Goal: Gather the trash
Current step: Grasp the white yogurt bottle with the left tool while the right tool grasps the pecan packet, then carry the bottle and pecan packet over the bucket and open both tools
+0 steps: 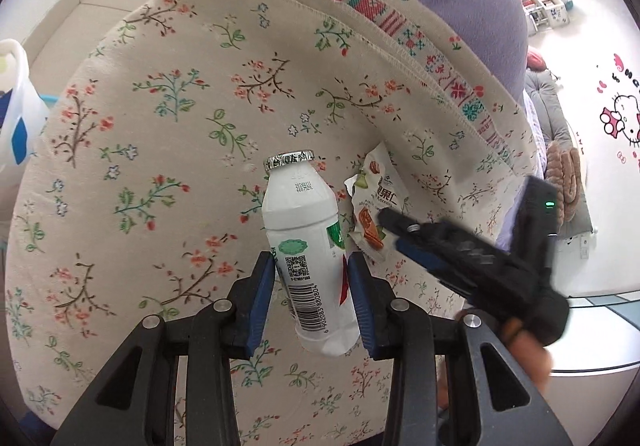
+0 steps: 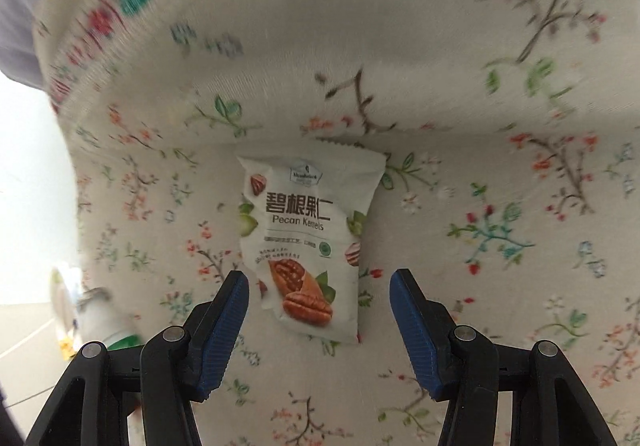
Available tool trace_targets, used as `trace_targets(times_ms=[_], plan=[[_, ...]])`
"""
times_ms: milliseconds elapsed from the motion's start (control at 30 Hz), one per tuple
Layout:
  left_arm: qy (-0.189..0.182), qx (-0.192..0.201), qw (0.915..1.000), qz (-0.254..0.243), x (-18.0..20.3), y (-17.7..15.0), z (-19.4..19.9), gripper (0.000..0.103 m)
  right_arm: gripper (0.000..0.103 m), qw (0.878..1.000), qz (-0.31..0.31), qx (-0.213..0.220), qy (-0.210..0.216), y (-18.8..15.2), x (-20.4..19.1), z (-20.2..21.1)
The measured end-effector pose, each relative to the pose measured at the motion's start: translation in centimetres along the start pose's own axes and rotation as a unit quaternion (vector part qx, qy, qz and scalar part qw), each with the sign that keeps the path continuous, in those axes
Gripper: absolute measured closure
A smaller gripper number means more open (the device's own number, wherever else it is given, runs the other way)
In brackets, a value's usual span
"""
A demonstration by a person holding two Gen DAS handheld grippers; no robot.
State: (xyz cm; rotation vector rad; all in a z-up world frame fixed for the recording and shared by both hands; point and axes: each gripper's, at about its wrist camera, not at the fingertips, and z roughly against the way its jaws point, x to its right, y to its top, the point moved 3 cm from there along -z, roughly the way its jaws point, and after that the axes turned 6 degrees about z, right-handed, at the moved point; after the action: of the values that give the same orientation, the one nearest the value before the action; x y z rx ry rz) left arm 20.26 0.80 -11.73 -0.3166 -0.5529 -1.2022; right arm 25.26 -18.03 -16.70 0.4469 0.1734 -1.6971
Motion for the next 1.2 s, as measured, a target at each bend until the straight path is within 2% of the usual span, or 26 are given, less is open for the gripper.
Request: trace_targets(times_ms=[33, 67, 100, 133, 333, 500, 667, 1000, 1200], plan=[[0.001, 0.001, 1.0, 0.0, -0.1, 0.1, 0.3, 0.063, 0.083, 1.0, 0.012, -0.001, -0.009, -0.1, -0.4, -0.5], [0.001, 0.003, 1.0, 0.0, -0.3, 0.2, 0.7, 0.063, 0.099, 0.999, 0.023, -0.001, -0.023, -0.2, -0.8, -0.8], [-0.001, 0.004, 1.0, 0.0, -0.1, 0.2, 0.7, 0.063, 0.097, 0.999, 0.032, 0.008, -0.037, -0.4, -1.3, -0.6], [-0.004, 0.005, 1.0, 0.001, -0.1, 0.3, 1.1, 0.063, 0.099, 0.998, 0.043, 0.02, -0.039, -0.5, -2.1, -0.1], [-0.017, 0.027, 0.9995, 0.001, -1.4, 0.7, 5.5, 0.063, 0.1, 0.99, 0.108, 0.09, -0.005, -2.0, -7.5, 5.5], [-0.031, 0.039, 0.9987, 0.009, -3.3, 1.2, 9.4, 0.063, 0.1, 0.982, 0.144, 0.12, 0.029, -3.3, -10.7, 7.9], [-0.023, 0.067, 0.9974, 0.01, -5.1, 1.4, 12.5, 0.063, 0.1, 0.977, 0.169, 0.12, 0.043, -4.6, -13.0, 7.9], [-0.018, 0.082, 0.9959, 0.034, -9.1, 1.9, 15.8, 0.063, 0.1, 0.972, 0.208, 0.103, 0.034, -6.4, -17.1, 5.3], [0.002, 0.131, 0.9895, 0.061, -12.7, 3.2, 19.5, 0.063, 0.1, 0.966, 0.238, 0.095, 0.035, -7.6, -19.9, 3.9]])
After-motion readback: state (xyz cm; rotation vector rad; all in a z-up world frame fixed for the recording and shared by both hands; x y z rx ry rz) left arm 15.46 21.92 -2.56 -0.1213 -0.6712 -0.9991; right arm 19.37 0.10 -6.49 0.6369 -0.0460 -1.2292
